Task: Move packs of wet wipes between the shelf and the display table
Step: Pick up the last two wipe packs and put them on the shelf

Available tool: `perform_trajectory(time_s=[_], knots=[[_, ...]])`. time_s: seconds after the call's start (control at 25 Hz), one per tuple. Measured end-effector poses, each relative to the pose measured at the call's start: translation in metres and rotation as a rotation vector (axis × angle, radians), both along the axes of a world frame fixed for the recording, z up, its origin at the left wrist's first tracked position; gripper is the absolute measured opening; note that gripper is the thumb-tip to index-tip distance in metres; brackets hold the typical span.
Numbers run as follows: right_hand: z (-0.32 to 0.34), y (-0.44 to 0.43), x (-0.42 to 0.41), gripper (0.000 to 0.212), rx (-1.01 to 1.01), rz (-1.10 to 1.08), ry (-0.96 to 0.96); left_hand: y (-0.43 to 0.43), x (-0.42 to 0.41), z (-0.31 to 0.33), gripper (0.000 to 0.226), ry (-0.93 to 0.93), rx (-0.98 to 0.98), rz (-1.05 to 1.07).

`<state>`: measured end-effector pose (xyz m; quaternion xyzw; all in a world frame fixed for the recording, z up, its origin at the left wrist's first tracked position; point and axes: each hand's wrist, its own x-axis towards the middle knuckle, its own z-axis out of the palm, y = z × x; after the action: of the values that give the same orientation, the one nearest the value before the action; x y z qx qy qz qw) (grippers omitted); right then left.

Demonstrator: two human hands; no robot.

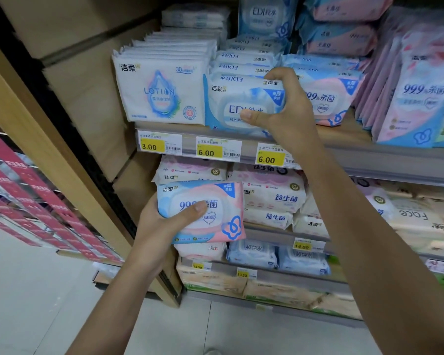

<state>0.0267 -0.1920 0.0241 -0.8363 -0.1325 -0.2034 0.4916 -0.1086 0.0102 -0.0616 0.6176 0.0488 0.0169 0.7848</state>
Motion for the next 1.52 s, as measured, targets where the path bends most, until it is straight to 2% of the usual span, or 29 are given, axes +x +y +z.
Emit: perform_trajectory(time_s=[0.24, 0.32, 0.44, 0.56, 0.6, 0.72, 0.76, 0.84, 0.96, 1.08, 1.12, 1.24, 1.32, 1.4, 1.52], knots=[[-0.009, 0.000, -0.012, 0.084, -0.040, -0.065, -0.084, -0.010, 0.013, 0.011, 0.062, -0.038, 0.014, -0.030], [-0.009, 0.002, -0.015, 0.087, -0.051, -0.082, -0.137, -0.015, 0.017, 0.013, 0.063, -0.045, 0.030, -0.028], [-0.005, -0.005, -0.022, 0.079, -0.047, -0.141, -0.206, -0.025, 0.022, 0.019, 0.061, -0.066, 0.046, -0.025], [-0.007, -0.034, -0.048, 0.050, 0.080, -0.201, -0.171, -0.044, 0.028, 0.030, 0.056, -0.107, 0.054, -0.025], [-0.010, -0.047, -0.061, 0.044, 0.167, -0.159, -0.091, -0.054, 0.033, 0.035, 0.060, -0.128, 0.064, -0.026], [-0.020, -0.075, -0.096, 0.048, 0.327, 0.142, 0.137, -0.095, 0.049, 0.053, 0.069, -0.200, 0.081, -0.063], [-0.022, -0.082, -0.102, 0.043, 0.360, 0.217, 0.163, -0.110, 0.055, 0.061, 0.072, -0.224, 0.087, -0.074], [-0.016, -0.097, -0.103, 0.042, 0.444, 0.220, 0.159, -0.139, 0.067, 0.077, 0.075, -0.252, 0.127, -0.087], [-0.002, -0.119, -0.085, 0.027, 0.515, 0.129, 0.101, -0.161, 0.084, 0.096, 0.071, -0.324, 0.305, -0.062], [0.003, -0.131, -0.061, 0.013, 0.512, 0.088, 0.074, -0.165, 0.099, 0.102, 0.081, -0.392, 0.541, 0.027], [0.001, -0.133, -0.053, 0.013, 0.505, 0.071, 0.067, -0.165, 0.103, 0.100, 0.086, -0.421, 0.628, 0.072], [-0.010, -0.132, -0.039, 0.039, 0.333, -0.077, 0.062, -0.169, 0.111, 0.089, 0.101, -0.478, 0.794, 0.194], [-0.019, -0.126, -0.035, 0.049, 0.224, -0.204, 0.010, -0.176, 0.111, 0.084, 0.092, -0.515, 0.841, 0.255], [-0.023, -0.118, -0.037, 0.054, 0.200, -0.266, -0.139, -0.179, 0.108, 0.082, 0.076, -0.575, 0.915, 0.305], [-0.029, -0.113, -0.034, 0.047, 0.144, -0.327, -0.282, -0.180, 0.109, 0.079, 0.061, -0.633, 0.975, 0.329]])
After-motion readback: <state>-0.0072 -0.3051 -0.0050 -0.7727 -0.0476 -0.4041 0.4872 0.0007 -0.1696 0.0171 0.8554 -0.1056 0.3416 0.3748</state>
